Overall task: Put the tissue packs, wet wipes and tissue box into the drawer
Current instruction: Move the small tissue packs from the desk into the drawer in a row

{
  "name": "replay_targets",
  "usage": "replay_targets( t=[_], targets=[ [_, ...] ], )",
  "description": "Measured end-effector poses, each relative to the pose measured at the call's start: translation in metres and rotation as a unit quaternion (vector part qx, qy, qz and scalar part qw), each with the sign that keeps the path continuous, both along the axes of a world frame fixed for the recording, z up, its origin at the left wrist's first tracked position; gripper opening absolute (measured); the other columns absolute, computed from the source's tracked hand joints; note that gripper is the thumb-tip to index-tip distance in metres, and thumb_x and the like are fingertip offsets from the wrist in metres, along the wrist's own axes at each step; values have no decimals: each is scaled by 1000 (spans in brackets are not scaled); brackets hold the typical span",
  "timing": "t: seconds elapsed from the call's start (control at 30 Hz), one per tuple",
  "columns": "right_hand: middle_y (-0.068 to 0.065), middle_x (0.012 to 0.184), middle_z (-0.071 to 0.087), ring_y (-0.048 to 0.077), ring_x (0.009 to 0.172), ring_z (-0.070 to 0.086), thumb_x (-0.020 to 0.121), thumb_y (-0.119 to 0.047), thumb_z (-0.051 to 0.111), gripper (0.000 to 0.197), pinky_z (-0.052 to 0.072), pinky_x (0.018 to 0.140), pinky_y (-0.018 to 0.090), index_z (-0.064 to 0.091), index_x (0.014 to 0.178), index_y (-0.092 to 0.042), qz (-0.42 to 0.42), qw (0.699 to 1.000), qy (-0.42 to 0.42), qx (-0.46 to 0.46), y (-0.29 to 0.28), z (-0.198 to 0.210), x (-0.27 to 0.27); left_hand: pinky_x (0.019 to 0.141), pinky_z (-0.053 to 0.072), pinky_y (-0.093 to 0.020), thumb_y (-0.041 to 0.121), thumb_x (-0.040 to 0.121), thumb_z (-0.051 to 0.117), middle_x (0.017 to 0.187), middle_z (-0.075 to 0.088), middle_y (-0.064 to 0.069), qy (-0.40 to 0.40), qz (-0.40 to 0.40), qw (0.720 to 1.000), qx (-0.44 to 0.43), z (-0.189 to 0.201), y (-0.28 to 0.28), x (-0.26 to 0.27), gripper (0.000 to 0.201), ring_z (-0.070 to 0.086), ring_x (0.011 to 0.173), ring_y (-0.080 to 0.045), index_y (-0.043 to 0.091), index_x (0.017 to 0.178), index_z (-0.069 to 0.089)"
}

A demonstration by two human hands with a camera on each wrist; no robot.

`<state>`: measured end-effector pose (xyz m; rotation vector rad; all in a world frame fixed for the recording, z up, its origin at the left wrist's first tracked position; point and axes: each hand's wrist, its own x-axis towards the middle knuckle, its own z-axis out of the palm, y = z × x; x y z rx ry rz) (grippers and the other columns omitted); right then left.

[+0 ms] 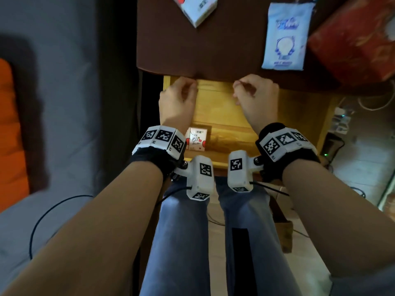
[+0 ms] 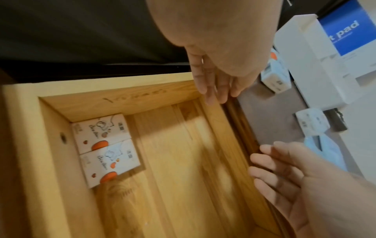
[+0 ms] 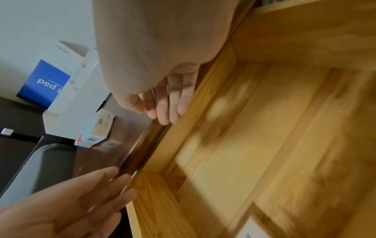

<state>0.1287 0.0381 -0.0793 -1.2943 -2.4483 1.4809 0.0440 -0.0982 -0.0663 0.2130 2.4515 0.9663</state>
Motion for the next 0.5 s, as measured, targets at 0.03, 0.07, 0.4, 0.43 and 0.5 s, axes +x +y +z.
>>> replay_targets(
  t=[0.03,0.07,0.4,0.43,0.5],
  targets=[
    [9,72,72,22,67,67,83,-28,56,21,58,68,46,70,82,-11,-2,1000,3,4,8,3,-3,77,48,-25,19,91,54,93,72,-8,2,2,1000,2,3,9,-1,19,62,83,-13,10,100,68],
    [9,71,71,23,66,67,82,-29,55,22,58,67,46,69,81,-12,-4,1000,9,4,17,7,-6,77,47,-23,18,90,55,93,72,-7,2,6,1000,4,6,18,-3,18,62,83,-12,10,99,68],
    [4,74,68,22,69,67,83,-22,56,17,57,72,39,68,83,-11,16,1000,23,1,77,22,-38,78,53,-27,17,86,59,85,72,-3,18,64,998,2,16,78,-26,11,67,78,-15,12,91,68],
    [3,74,68,19,68,66,84,-20,57,14,57,69,33,68,83,-11,18,1000,24,4,81,21,-41,76,50,-24,19,86,60,86,71,-2,35,72,997,-1,17,81,-29,11,64,77,-12,12,90,67],
    [2,76,66,19,68,66,84,-17,58,11,56,66,29,68,85,-11,16,999,35,10,87,17,-48,71,45,-22,22,83,64,92,65,-1,77,98,992,-10,18,87,-36,15,58,78,-8,10,92,63]
  ],
)
